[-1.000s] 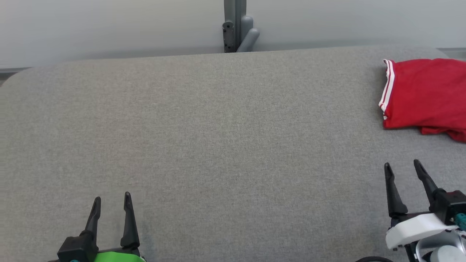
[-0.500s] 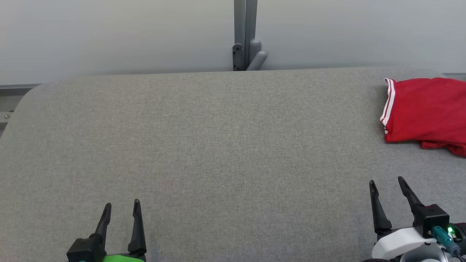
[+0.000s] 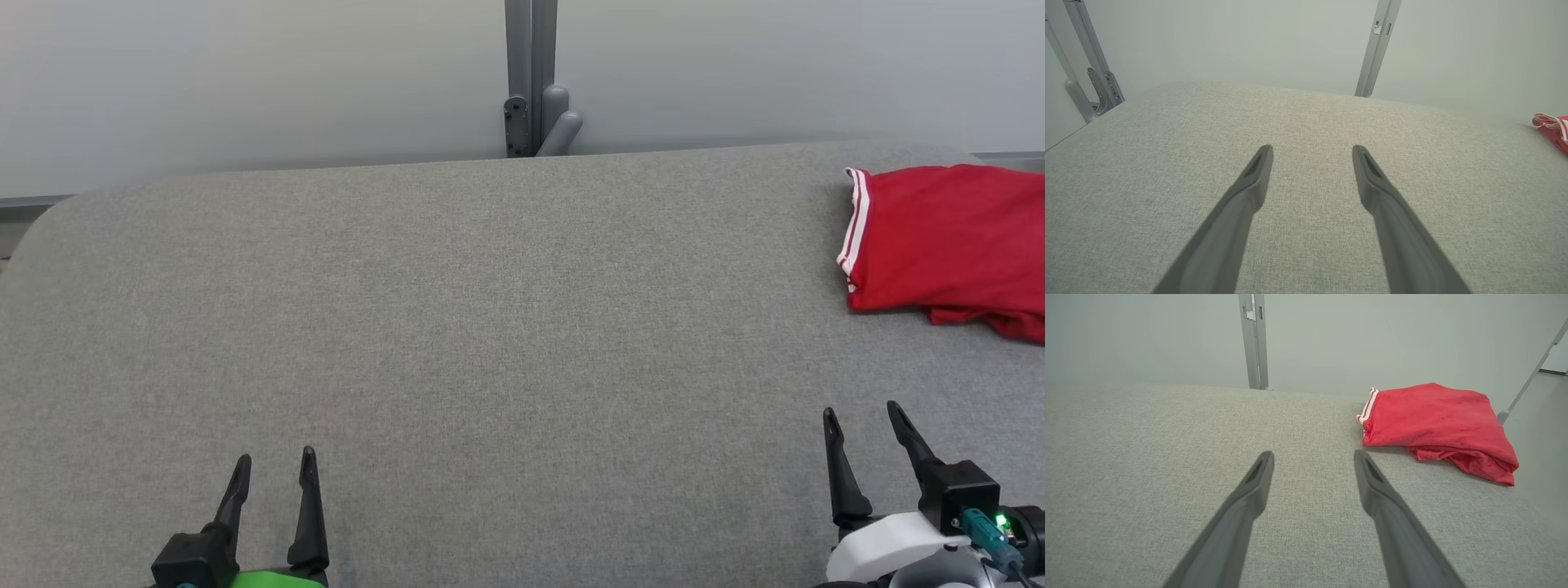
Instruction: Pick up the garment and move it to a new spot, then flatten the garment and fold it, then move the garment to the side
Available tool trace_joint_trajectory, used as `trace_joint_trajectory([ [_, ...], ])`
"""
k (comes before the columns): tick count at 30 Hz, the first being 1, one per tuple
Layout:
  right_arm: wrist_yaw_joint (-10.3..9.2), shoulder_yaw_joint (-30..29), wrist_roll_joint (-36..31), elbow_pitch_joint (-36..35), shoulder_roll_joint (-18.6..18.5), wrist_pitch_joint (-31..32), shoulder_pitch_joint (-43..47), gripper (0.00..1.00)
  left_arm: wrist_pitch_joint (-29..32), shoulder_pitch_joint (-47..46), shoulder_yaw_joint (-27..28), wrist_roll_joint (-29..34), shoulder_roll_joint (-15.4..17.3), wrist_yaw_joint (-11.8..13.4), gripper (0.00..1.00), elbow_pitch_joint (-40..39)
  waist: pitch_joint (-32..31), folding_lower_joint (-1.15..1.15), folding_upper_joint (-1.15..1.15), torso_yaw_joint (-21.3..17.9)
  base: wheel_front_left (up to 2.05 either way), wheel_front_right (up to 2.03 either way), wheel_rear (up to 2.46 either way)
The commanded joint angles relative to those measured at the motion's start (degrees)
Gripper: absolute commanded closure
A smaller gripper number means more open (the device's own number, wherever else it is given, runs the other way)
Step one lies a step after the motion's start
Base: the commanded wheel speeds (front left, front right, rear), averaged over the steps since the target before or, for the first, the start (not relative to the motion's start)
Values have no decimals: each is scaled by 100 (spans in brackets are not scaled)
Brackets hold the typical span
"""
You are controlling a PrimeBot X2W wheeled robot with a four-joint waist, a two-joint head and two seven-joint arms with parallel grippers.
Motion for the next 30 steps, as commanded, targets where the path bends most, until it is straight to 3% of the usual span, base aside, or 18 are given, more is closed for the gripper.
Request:
trace_joint_trajectory([
  [1, -7, 7, 0, 29, 1, -22, -15, 0, -15, -79, 11, 36, 11, -43, 0, 15, 11, 0, 0, -4, 0, 0, 0],
  [27, -7, 65, -1, 29, 33, -22, -35, 0, -15, -95, 17, 53, 11, -124, 0, 63, 18, 0, 0, 26, 0, 0, 0],
  [28, 0, 71, 7, 39, 45, 0, -7, 100, 0, -58, 24, 33, 0, -104, 100, 73, 17, 0, 0, 26, 0, 0, 0],
  [30, 1, 79, 12, 118, 69, 7, 5, 100, 14, -37, 26, 22, -8, -105, 100, 156, 17, 0, 0, 27, 0, 0, 0],
])
